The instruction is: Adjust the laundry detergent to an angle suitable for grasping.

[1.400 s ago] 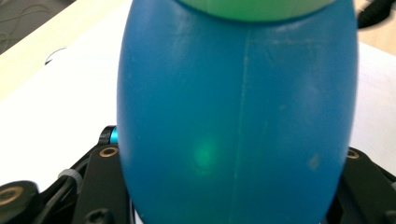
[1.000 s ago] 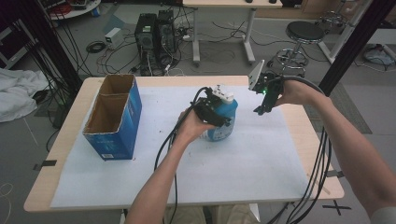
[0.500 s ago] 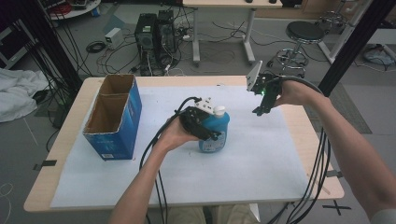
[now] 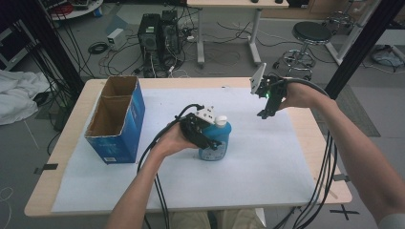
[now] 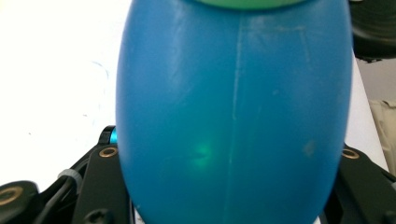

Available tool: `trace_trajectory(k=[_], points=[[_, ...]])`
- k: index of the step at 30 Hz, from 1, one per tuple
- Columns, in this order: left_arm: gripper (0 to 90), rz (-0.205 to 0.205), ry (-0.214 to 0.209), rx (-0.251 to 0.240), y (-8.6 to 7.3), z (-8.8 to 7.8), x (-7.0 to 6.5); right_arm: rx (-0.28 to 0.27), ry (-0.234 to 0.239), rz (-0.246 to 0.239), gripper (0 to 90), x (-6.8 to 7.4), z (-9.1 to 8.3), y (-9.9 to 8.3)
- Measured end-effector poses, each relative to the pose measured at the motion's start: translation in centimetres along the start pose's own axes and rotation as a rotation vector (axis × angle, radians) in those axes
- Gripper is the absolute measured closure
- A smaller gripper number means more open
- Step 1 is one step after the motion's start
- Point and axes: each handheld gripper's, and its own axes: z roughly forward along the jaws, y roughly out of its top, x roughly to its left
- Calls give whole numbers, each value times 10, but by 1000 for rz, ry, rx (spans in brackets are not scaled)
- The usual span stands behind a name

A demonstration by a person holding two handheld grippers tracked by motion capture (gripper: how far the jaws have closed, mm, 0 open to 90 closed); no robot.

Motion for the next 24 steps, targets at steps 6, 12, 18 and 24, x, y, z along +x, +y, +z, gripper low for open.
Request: trace_trajectory(k=[6, 12, 18, 24], points=[[445, 2, -6, -9, -3, 1, -3, 2, 3, -1, 115, 0, 3, 2], [444, -4, -7, -25, -7, 2, -3, 8, 4, -6, 115, 0, 5, 4], [438, -6, -1, -48, -13, 0, -5, 11, 4, -13, 115, 1, 5, 6], [431, -6, 4, -43, -13, 0, -5, 3, 0, -21, 115, 3, 4, 10]])
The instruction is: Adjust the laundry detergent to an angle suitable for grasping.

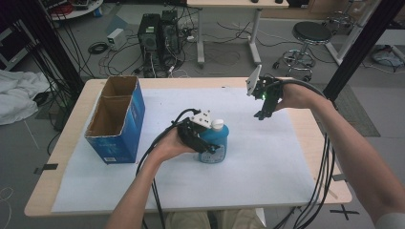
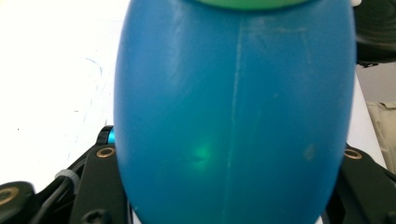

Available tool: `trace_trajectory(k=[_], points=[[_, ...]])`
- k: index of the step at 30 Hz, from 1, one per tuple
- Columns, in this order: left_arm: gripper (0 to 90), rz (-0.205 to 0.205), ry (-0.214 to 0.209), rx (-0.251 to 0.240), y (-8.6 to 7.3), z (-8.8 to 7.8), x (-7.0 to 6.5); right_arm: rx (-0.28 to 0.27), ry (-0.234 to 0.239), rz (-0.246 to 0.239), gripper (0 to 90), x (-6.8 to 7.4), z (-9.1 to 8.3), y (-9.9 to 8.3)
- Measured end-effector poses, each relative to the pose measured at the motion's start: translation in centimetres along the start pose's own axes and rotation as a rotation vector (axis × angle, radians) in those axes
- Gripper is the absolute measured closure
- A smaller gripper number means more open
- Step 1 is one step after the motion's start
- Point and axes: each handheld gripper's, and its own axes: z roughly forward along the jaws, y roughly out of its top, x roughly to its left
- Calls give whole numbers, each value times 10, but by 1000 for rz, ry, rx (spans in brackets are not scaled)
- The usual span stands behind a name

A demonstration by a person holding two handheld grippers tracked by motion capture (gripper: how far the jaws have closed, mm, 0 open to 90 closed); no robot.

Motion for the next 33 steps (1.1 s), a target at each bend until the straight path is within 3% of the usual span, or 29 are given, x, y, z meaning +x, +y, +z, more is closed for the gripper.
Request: trace_trajectory(k=[8, 13, 25, 33], points=[[389, 1, 8, 24, 1, 4, -1, 2, -2, -1, 116, 0, 0, -1], [353, 2, 15, 13, 1, 3, -1, 1, -2, 3, 115, 0, 0, -1], [264, -15, 35, -4, 0, -4, -1, 6, 2, -2, 115, 1, 1, 0], [190, -10, 58, 16, 5, -12, -2, 12, 2, -6, 115, 1, 2, 1]])
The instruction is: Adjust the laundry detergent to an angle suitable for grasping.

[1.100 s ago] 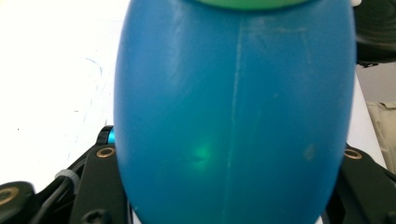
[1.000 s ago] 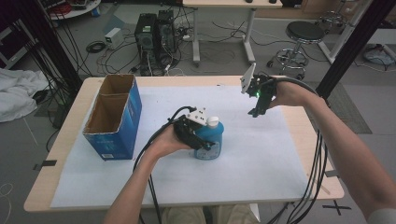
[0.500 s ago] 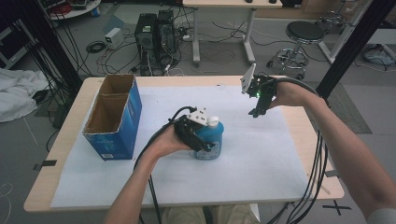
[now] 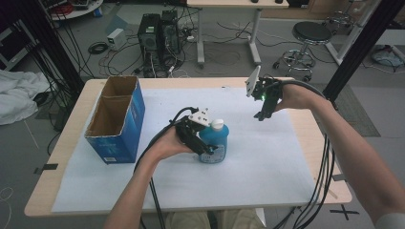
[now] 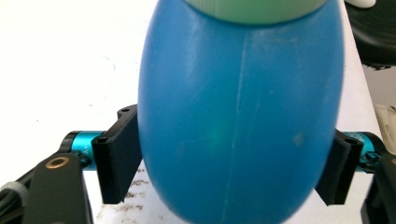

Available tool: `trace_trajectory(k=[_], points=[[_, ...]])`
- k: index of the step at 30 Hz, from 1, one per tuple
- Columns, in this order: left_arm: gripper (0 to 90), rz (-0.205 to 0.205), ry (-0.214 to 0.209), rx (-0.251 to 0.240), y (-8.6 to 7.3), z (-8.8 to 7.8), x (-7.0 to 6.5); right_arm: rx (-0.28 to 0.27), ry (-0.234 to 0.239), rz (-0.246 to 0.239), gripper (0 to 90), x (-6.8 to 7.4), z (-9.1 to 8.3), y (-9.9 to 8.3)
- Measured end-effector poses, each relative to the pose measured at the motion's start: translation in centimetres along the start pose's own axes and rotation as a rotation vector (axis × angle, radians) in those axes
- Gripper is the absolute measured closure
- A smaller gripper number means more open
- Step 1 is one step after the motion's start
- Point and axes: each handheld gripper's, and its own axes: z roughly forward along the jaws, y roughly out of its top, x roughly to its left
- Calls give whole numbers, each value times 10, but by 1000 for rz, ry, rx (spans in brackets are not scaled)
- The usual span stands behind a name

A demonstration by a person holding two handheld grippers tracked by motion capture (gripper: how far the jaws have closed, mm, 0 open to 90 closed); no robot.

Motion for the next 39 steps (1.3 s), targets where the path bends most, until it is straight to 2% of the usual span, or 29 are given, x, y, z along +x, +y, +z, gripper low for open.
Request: trace_trajectory(k=[1, 2, 7, 11, 12, 18, 22, 23, 24, 28, 33, 35, 39], points=[[190, -4, 21, 6, 2, -4, 0, 1, 0, -1, 115, 0, 0, 0], [175, -3, 17, 10, 3, -6, 0, 1, 1, -1, 115, 0, 0, 0], [149, 0, 54, 34, 6, -15, -1, 4, 1, -4, 115, 0, 0, 0], [148, -2, 62, 42, 6, -20, -1, 5, 2, -3, 116, 1, 0, 0], [148, 0, 55, 63, 7, -24, -2, 8, 2, -8, 116, 0, 0, 0], [127, 8, 65, 101, 7, -32, -6, 10, 4, -3, 115, 2, 0, 1], [127, 34, 77, 157, 11, -39, -9, 15, 4, -7, 115, 1, 0, 1], [127, 34, 77, 157, 11, -39, -9, 15, 4, -7, 115, 1, 0, 1], [127, 53, 88, 196, 13, -41, -11, 16, 2, -7, 115, 1, 0, 1], [127, 80, 85, 263, 16, -46, -14, 14, 4, -8, 115, 2, 1, 2], [127, 88, 66, 290, 20, -55, -18, 23, 5, -13, 115, 2, 1, 3], [127, 106, 64, 311, 22, -57, -20, 19, 7, -17, 115, 2, 2, 4], [127, 117, 54, 364, 22, -61, -24, 23, 8, -12, 115, 2, 2, 4]])
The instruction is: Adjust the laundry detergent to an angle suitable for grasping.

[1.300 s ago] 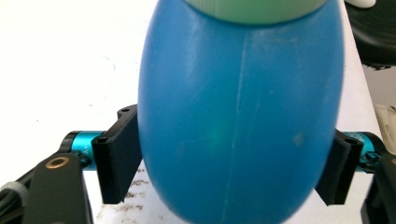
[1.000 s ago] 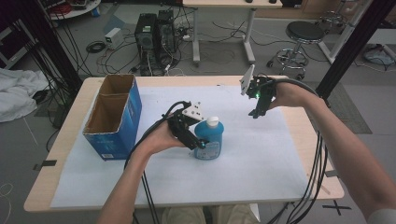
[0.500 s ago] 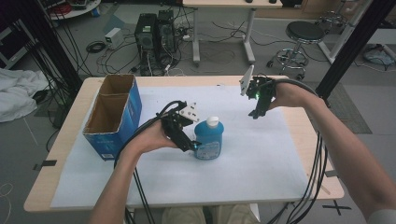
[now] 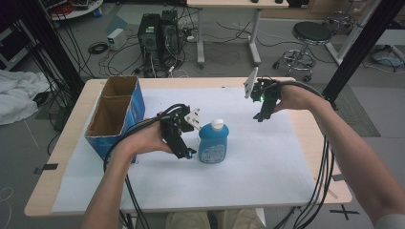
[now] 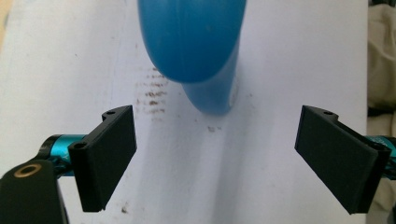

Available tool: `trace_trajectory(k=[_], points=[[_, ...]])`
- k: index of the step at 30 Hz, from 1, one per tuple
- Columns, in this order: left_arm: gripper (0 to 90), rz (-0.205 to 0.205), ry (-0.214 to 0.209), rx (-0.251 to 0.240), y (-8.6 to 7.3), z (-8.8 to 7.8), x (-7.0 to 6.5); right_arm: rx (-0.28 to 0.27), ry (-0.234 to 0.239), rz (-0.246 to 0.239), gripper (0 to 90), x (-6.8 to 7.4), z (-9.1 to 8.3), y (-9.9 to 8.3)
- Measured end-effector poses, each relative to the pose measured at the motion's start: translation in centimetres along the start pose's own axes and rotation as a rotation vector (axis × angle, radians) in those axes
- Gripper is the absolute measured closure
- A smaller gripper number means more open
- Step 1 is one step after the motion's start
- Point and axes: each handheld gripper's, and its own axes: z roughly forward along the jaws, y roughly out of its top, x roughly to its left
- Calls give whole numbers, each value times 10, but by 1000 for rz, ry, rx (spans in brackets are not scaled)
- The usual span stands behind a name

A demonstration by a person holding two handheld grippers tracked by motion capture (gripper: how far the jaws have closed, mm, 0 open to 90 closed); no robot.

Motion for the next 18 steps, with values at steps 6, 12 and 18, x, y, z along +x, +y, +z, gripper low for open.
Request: trace_trajectory(k=[6, 12, 18], points=[[128, 20, -50, 91, 0, -2, -8, 4, 1, -5, 115, 0, 1, 2], [128, 31, -35, 191, 3, -9, -11, 15, 0, -10, 115, 1, 3, 3], [128, 23, -39, 213, 4, -17, -12, 6, 0, -7, 115, 0, 3, 5]])
